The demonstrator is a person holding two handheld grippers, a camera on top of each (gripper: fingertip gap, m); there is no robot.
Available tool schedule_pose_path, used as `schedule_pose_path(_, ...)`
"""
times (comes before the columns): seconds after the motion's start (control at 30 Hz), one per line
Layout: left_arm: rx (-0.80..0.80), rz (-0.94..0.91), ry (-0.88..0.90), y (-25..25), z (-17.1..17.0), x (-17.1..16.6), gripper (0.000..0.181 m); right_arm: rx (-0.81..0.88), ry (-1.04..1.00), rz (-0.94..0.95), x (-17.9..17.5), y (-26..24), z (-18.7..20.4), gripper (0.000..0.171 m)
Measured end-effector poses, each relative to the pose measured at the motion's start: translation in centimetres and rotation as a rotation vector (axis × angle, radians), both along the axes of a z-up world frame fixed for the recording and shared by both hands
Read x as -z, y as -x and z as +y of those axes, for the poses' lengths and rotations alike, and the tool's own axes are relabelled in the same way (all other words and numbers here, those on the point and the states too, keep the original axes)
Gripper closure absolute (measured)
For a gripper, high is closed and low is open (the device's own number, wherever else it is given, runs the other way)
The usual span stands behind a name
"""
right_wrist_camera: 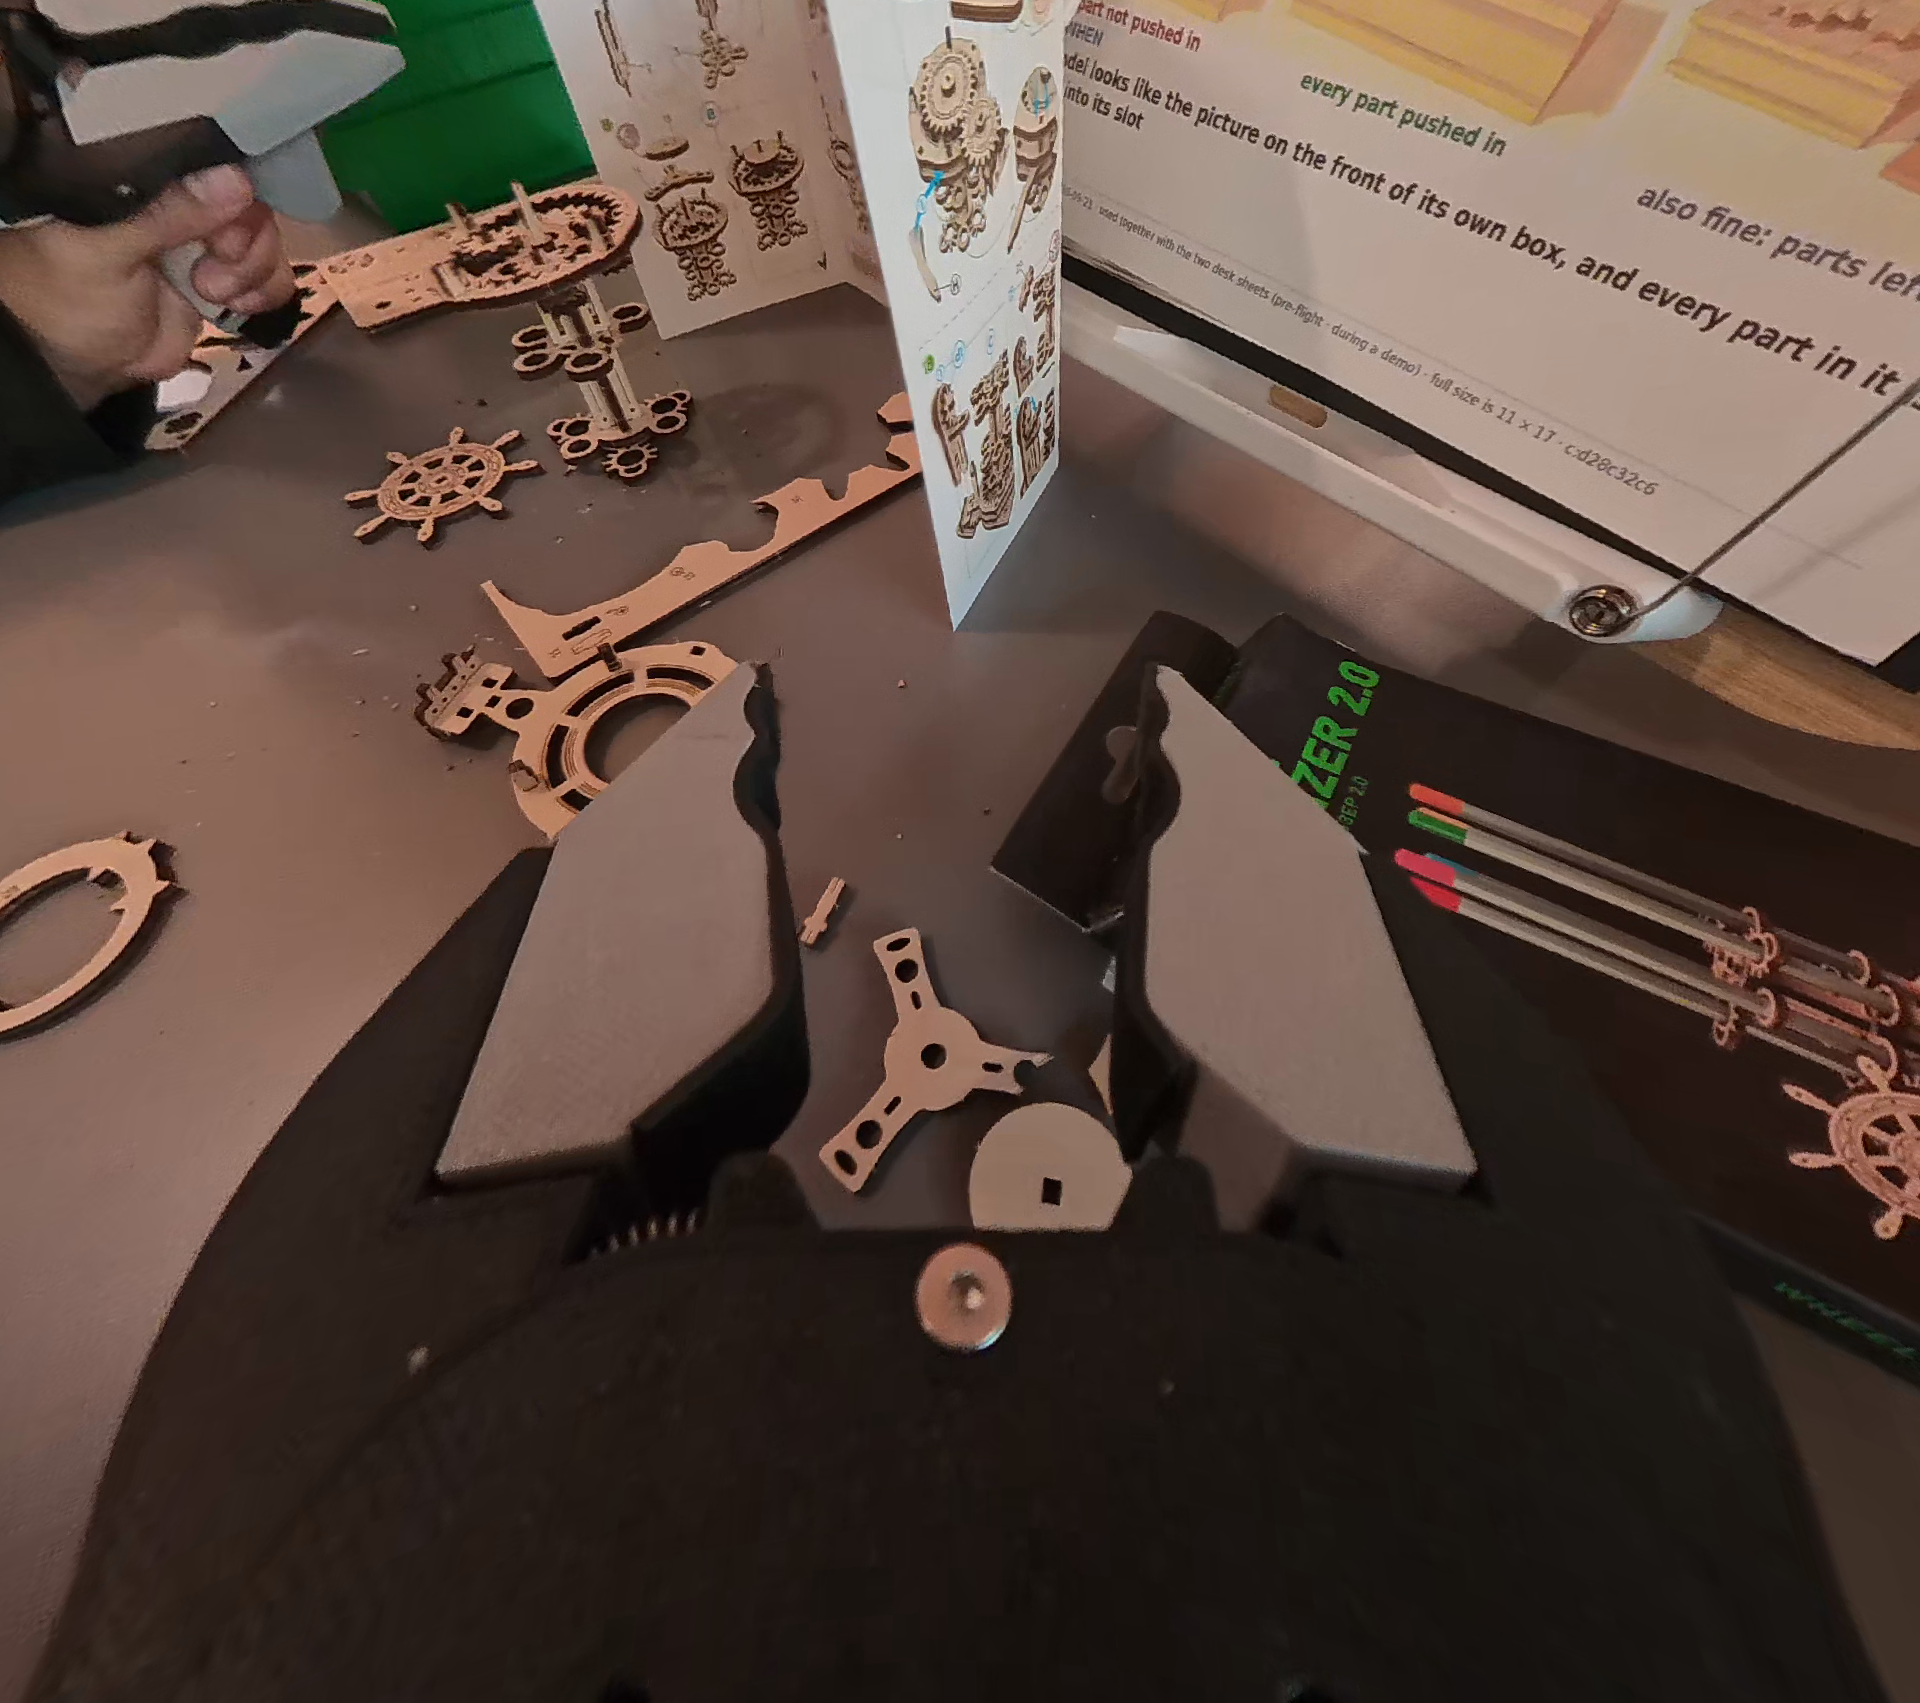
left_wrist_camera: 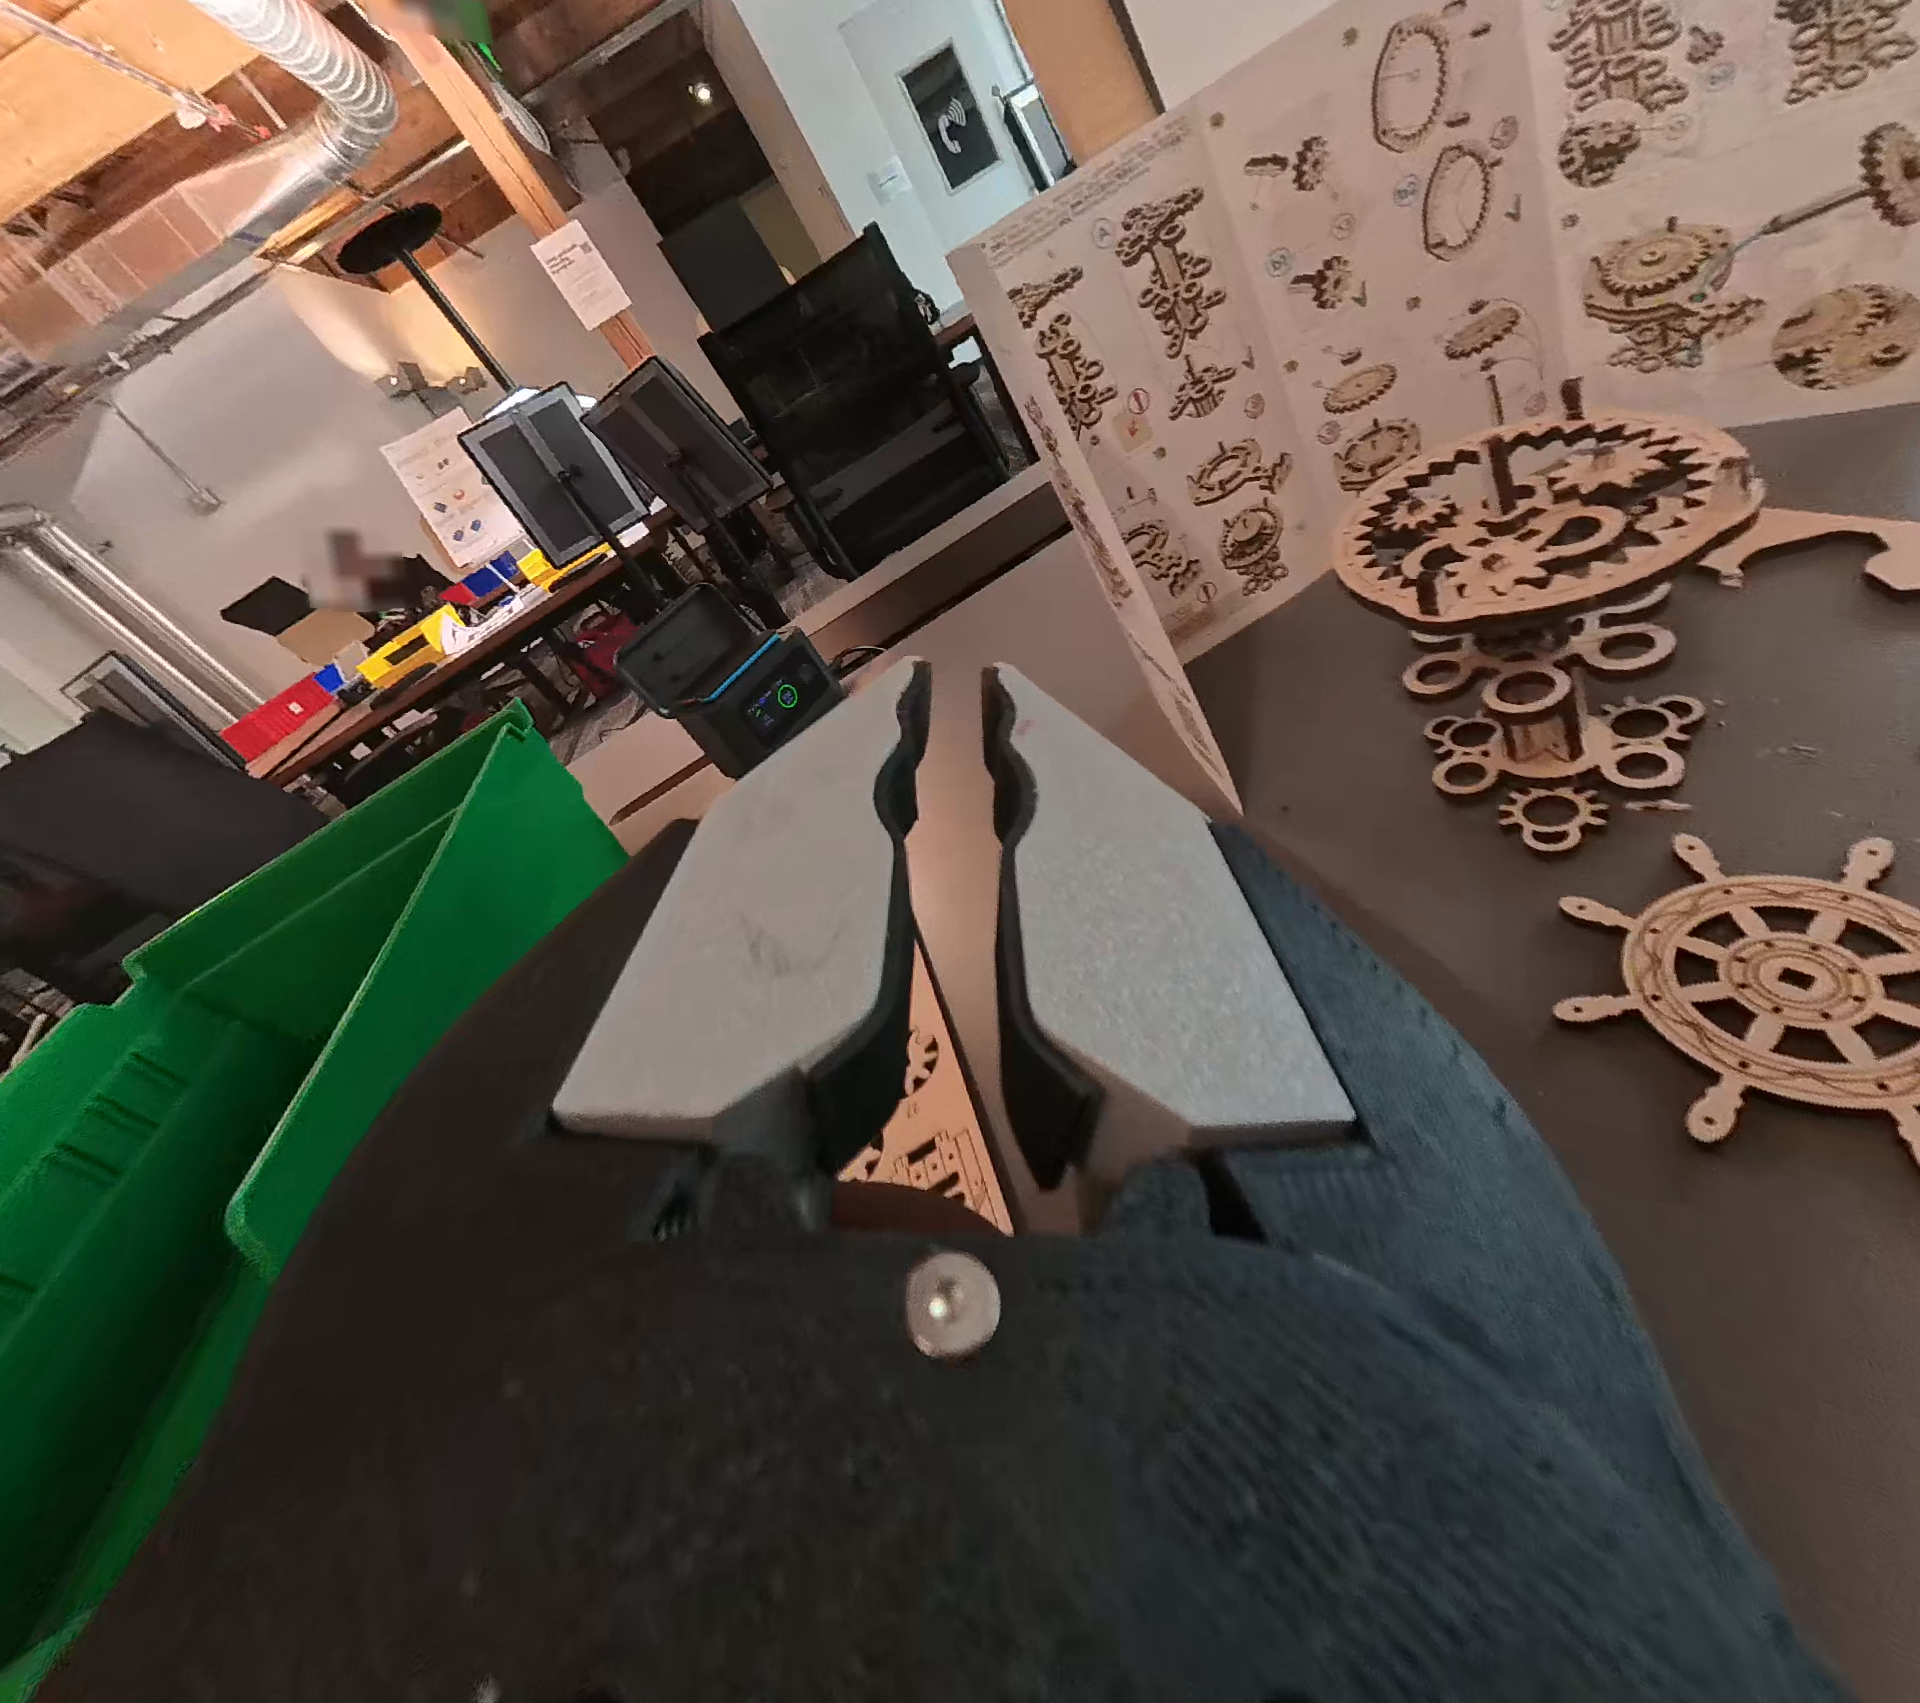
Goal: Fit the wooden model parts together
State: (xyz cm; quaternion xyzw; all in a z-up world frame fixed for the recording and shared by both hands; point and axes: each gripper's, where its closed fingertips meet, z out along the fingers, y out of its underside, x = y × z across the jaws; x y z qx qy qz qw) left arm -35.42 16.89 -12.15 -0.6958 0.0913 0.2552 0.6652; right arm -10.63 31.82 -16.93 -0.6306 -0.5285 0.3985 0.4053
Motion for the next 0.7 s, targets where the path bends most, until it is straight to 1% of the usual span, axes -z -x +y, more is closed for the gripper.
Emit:
schedule_pose_path(0.13,-0.011,-0.007,-0.036,-0.5,-0.5,-0.6,0.176,0.008,-0.011,-0.008,0.1,-0.1,0.0,0.105)
schedule_pose_path(0.2,-0.012,-0.005,-0.03,-0.9,-0.4,-0.5,0.173,0.013,-0.007,-0.014,0.2,-0.3,0.0,0.105)
schedule_pose_path(0.37,-0.036,-0.021,0.015,-2.2,0.6,0.4,0.166,0.026,-0.009,-0.019,0.2,-0.8,0.0,0.105)
schedule_pose_path(0.47,-0.095,-0.039,0.031,-2.3,1.3,0.7,0.163,0.046,-0.036,-0.053,0.6,-0.8,0.4,0.107)
schedule_pose_path(0.5,-0.116,-0.048,0.026,-2.4,1.4,0.7,0.162,0.073,-0.056,-0.075,0.8,-0.9,0.8,0.111)
schedule_pose_path(0.6,-0.19,-0.091,-0.005,-2.3,1.5,0.2,0.164,0.162,-0.161,-0.121,0.8,-1.5,2.2,0.134)
schedule_pose_path(0.7,-0.226,-0.117,-0.021,-2.5,1.6,0.0,0.175,0.214,-0.259,-0.16,0.6,-1.9,2.7,0.165)
